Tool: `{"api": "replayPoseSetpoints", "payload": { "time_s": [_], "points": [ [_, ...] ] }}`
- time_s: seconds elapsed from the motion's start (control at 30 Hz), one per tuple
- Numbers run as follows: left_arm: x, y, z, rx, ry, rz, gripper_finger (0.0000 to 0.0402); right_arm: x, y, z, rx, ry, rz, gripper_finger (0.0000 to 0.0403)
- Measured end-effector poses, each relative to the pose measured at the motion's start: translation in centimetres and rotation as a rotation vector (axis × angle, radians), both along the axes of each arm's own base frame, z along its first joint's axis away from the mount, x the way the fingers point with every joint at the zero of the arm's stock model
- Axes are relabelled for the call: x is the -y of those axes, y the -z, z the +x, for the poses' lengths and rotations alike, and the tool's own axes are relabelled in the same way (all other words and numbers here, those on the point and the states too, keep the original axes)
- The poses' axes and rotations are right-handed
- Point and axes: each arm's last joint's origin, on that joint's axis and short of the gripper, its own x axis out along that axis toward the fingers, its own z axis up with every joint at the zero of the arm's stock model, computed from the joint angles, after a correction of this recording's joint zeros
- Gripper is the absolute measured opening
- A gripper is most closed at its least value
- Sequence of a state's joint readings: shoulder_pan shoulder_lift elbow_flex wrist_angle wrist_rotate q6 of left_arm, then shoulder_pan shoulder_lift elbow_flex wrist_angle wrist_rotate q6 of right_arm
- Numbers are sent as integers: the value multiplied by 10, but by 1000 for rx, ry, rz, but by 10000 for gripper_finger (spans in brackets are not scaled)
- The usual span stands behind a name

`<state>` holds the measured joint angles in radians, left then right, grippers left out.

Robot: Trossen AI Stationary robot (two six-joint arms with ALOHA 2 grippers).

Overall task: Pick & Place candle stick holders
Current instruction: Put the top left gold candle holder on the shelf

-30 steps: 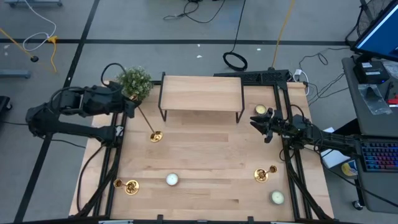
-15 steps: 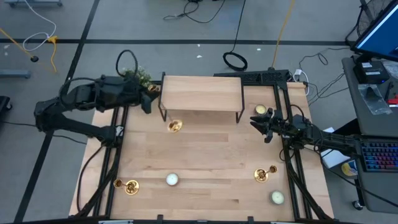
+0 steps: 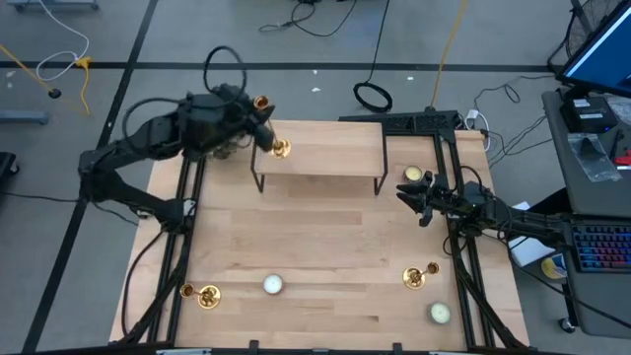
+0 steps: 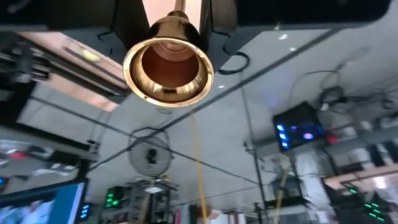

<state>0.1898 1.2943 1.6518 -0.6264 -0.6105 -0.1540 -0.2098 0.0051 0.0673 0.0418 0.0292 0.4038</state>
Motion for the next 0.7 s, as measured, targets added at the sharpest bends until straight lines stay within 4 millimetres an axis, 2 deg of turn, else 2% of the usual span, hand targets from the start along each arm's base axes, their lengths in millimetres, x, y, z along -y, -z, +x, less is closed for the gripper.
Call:
{"api": "replayPoseSetpoints", "payload": {
  "time_s": [0.27,0.53,0.7],
  "points": [
    [-36,4,7,-31,-122,-2,132,0,0,0,-1,0,-4,126],
    [-66,15,12,-57,-171,-32,103,0,0,0,-2,1,-7,126],
    [-83,25,17,-81,-211,-55,123,0,0,0,-2,0,-7,126]
  ]
}}
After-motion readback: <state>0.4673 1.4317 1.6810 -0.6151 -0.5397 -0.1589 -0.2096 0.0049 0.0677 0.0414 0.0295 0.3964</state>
